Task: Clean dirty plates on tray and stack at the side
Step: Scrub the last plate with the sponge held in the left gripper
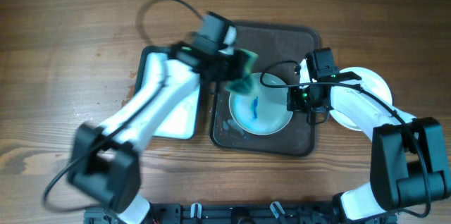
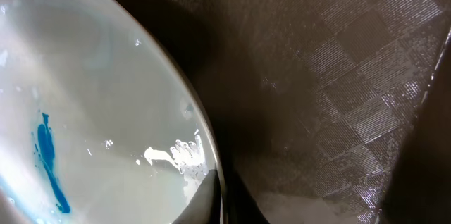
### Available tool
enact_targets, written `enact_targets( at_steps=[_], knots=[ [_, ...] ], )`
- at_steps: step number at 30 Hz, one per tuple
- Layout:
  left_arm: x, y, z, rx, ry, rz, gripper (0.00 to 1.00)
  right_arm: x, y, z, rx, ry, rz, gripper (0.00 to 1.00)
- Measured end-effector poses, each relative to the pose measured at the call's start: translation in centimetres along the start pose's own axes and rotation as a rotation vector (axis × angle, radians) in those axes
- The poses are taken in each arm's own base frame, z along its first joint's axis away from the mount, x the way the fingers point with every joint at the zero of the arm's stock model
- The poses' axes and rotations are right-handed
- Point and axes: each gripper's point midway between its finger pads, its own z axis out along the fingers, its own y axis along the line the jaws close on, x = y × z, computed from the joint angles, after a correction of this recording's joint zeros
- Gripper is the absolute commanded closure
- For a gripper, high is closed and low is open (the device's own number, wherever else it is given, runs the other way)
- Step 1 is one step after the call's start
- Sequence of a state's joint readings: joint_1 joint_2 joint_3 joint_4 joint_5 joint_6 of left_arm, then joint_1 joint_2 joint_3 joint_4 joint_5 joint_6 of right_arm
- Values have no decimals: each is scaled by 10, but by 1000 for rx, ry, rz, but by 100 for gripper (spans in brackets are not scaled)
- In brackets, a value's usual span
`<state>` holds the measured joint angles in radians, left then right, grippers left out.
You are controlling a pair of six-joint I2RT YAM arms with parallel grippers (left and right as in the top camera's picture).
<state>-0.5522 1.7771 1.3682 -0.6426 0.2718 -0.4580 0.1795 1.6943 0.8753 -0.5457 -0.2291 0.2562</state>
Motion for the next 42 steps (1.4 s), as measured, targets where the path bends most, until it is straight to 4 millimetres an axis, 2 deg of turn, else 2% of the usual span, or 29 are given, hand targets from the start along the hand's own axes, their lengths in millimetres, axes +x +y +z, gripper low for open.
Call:
enact_targets(
  at_steps=[1,2,5,7,9,12,16,19,22,24,25,26,30,33,37,40,42],
  knots=[
    [11,-7,20,9,39,5,96,0,0,0,0,0,0,96],
    [29,-15,48,19,99,14,96,0,0,0,1,2,1,96],
    [65,-9,88,-14,220,-9,96,1,0,0,1,4,1,96],
    [76,1,99,-44,264,-36,96,1,0,0,1,5,2,96],
    [79,17,93,-126,279,-52,96,1,0,0,1,6,2,96],
    [75,51,79,-305,256,-15,96,2,0,0,-1,7,2,96],
    [64,66,74,-372,214,22,96,4,6,1,-25,19,-1,96],
    [49,53,84,-245,177,-2,96,5,5,1,-23,23,10,96],
    [41,23,98,-36,167,-10,96,3,1,0,-13,18,26,96],
    [53,-8,108,62,191,33,96,3,1,0,-12,17,26,96],
    [59,-17,110,83,204,50,96,3,1,0,-12,19,26,96],
    [75,-34,115,118,242,79,96,4,1,0,-11,22,27,96],
    [89,-38,116,138,295,74,96,7,0,0,-8,34,29,96],
    [99,-32,112,116,347,81,96,9,1,0,-11,40,29,96],
    [105,-9,102,55,410,70,96,9,2,0,-12,43,23,96],
    [98,22,87,-17,425,50,96,9,2,0,-12,43,22,95],
    [85,40,80,-62,390,51,96,9,2,0,-12,43,22,95]
  ],
)
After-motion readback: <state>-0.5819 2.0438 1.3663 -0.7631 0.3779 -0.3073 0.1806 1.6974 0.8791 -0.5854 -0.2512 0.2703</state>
